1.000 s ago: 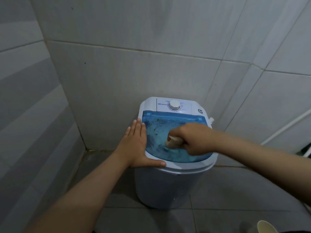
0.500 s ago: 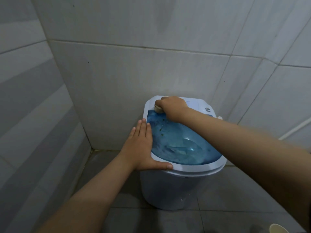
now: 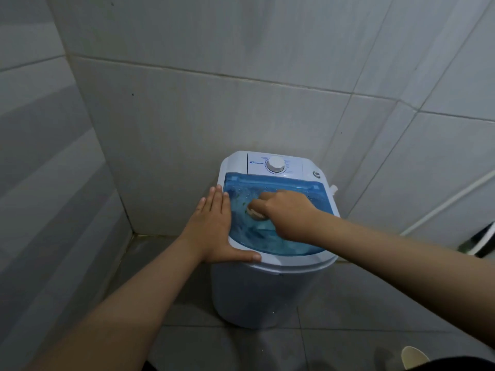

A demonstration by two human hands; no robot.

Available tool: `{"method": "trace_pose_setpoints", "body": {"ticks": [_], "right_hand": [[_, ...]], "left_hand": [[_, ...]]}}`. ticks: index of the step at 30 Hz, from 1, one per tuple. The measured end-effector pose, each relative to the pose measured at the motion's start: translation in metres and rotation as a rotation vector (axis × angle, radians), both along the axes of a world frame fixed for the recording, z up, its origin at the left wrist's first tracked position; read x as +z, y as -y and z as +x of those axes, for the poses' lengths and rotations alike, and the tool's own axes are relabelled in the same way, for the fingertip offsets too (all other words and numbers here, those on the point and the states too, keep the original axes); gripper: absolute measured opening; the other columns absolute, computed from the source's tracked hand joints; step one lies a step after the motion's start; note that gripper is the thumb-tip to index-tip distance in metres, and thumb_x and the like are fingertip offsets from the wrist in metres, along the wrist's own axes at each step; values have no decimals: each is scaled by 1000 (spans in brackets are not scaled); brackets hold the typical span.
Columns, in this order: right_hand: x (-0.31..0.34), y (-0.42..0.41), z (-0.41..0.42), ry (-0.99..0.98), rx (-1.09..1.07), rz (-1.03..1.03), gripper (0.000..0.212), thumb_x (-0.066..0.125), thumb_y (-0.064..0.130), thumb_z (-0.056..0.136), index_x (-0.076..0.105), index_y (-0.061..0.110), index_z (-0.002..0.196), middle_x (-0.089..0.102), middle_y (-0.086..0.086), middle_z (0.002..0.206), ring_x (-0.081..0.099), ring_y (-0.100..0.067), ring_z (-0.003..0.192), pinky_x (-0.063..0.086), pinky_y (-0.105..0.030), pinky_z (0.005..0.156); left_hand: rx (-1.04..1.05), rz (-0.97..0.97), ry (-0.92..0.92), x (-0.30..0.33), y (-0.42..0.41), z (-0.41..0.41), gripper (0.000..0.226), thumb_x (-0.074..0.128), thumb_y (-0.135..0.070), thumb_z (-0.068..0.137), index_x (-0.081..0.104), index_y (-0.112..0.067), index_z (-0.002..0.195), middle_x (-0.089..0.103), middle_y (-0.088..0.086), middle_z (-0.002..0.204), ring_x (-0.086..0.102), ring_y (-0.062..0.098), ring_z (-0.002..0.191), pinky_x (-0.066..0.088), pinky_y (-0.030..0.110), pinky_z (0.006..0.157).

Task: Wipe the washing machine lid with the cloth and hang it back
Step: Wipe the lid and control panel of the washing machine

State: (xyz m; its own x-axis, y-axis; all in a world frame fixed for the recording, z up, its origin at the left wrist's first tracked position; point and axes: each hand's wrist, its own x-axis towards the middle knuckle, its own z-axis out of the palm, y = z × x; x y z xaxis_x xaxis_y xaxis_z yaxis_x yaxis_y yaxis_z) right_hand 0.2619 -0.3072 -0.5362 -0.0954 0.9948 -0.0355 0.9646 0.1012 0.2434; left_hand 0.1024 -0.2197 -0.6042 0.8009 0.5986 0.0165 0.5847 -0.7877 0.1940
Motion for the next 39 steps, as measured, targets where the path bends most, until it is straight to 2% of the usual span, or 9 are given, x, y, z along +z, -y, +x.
{"method": "trace_pose_setpoints", "body": {"ticks": [4, 8, 10, 12, 17, 21, 28, 39], "right_hand": [[3, 21, 0, -16, 62, -58, 37, 51, 5, 83, 54, 22, 115, 59, -2, 105, 61, -28, 87, 48, -36, 62], [25, 13, 7, -125, 19, -183, 37, 55, 5, 76, 59, 27, 105, 66, 4, 98, 61, -22, 88, 53, -39, 72], [33, -4, 9, -183, -13, -99, 35, 55, 6, 75, 58, 25, 104, 67, 4, 100, 62, -22, 93, 54, -40, 74], [33, -27, 8, -161, -36, 25, 35, 54, 5, 76, 55, 21, 107, 63, 0, 107, 60, -25, 99, 52, -39, 73], [20, -86, 1, -128, -128, 136, 35, 53, 2, 80, 50, 12, 113, 57, -11, 117, 59, -35, 104, 37, -34, 64], [4, -109, -2, -75, -150, 122, 35, 54, 1, 82, 51, 13, 114, 58, -10, 118, 59, -35, 106, 46, -39, 69], [-7, -78, -13, -71, -24, 138, 35, 51, 0, 80, 53, 11, 113, 58, -9, 114, 59, -34, 98, 33, -32, 60], [-18, -25, -8, -168, 13, 140, 52, 52, 2, 78, 52, 25, 125, 59, 2, 117, 54, -27, 101, 39, -32, 62]], "left_hand": [[5, -7, 1, 1, 1, 0, 152, 23, -101, 38, -14, 0, 146, -20, 19, 156, -19, 29, 144, -5, 42, 118], [5, -3, 0, 2, 1, 0, 152, 26, -100, 40, -14, 0, 146, -19, 19, 156, -18, 30, 144, -4, 43, 119], [2, -5, -1, 3, 1, 0, 150, 29, -99, 42, -14, 1, 146, -20, 19, 156, -18, 30, 144, -4, 43, 118], [3, 3, -7, 2, 1, 0, 149, 31, -98, 44, -13, 1, 146, -20, 20, 155, -18, 30, 144, -5, 43, 118], [12, 0, 15, -1, 1, 1, 152, 26, -100, 39, -14, 0, 146, -21, 18, 156, -18, 29, 144, -5, 43, 118], [19, 5, 19, -1, 1, 2, 155, 29, -100, 37, -13, 1, 146, -19, 19, 156, -18, 29, 144, -6, 43, 118], [23, 31, 33, -3, 0, 2, 152, 33, -98, 41, -12, 3, 146, -13, 20, 157, -14, 31, 145, -6, 42, 117], [39, 15, 1, -1, 2, -1, 152, 23, -100, 39, -11, 3, 146, -17, 24, 155, -15, 32, 145, -6, 42, 117]]}}
